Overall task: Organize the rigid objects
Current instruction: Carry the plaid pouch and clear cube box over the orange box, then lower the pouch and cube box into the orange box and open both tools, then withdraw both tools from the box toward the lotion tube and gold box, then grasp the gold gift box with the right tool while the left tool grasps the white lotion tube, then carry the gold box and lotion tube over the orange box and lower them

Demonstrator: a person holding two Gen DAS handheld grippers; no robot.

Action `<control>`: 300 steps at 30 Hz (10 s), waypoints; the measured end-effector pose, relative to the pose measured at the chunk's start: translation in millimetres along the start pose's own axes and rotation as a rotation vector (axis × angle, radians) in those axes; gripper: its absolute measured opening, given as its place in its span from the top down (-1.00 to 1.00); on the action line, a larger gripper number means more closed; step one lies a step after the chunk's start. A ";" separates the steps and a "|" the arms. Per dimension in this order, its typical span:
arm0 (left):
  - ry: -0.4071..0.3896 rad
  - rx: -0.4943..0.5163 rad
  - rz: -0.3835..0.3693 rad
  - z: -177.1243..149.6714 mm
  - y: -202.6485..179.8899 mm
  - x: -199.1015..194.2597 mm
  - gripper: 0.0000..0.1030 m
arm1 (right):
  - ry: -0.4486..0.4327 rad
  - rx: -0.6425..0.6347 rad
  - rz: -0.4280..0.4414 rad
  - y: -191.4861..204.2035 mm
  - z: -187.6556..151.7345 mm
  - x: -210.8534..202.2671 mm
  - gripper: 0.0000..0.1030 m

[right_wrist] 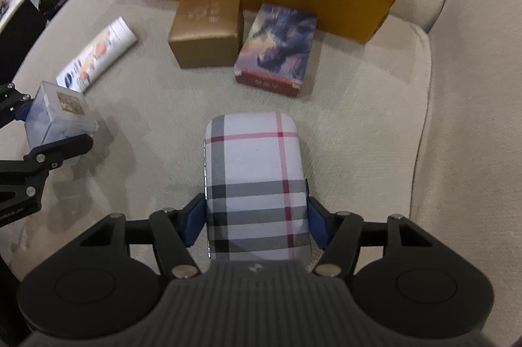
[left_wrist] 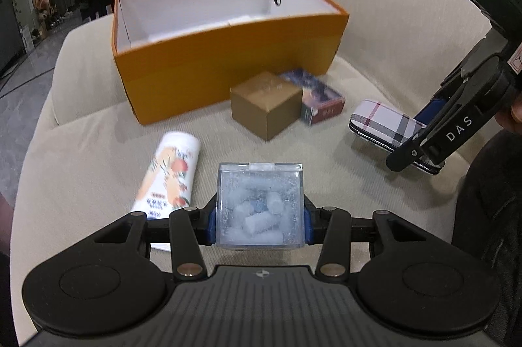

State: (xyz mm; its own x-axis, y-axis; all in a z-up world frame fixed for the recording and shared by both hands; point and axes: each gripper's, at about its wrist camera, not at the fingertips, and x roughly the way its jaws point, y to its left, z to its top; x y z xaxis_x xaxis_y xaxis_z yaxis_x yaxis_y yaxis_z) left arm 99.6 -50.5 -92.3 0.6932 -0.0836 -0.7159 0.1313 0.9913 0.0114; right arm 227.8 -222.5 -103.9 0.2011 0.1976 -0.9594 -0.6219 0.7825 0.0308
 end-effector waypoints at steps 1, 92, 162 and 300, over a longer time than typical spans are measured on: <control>-0.006 0.003 0.000 2.2 -0.2 -1.7 -0.01 | -0.009 0.000 0.001 0.8 0.7 -4.8 -0.24; 0.149 0.314 0.314 214.1 95.3 167.4 -0.01 | -0.224 -0.501 -0.085 3.3 279.7 43.5 -0.24; -0.104 0.235 0.366 180.1 88.5 -34.3 -0.31 | -0.340 -0.449 -0.162 45.7 146.0 -103.5 -0.43; -0.364 0.058 0.021 106.5 78.6 -41.2 0.00 | -0.745 0.022 -0.149 64.3 6.9 -103.3 -0.19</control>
State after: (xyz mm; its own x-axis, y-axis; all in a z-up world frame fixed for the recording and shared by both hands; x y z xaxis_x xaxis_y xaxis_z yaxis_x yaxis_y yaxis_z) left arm 156.8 20.0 12.5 0.9016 -0.1048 -0.4198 0.1473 0.9866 0.0701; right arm 172.3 -188.5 -0.9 0.7447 0.4295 -0.5108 -0.5345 0.8421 -0.0711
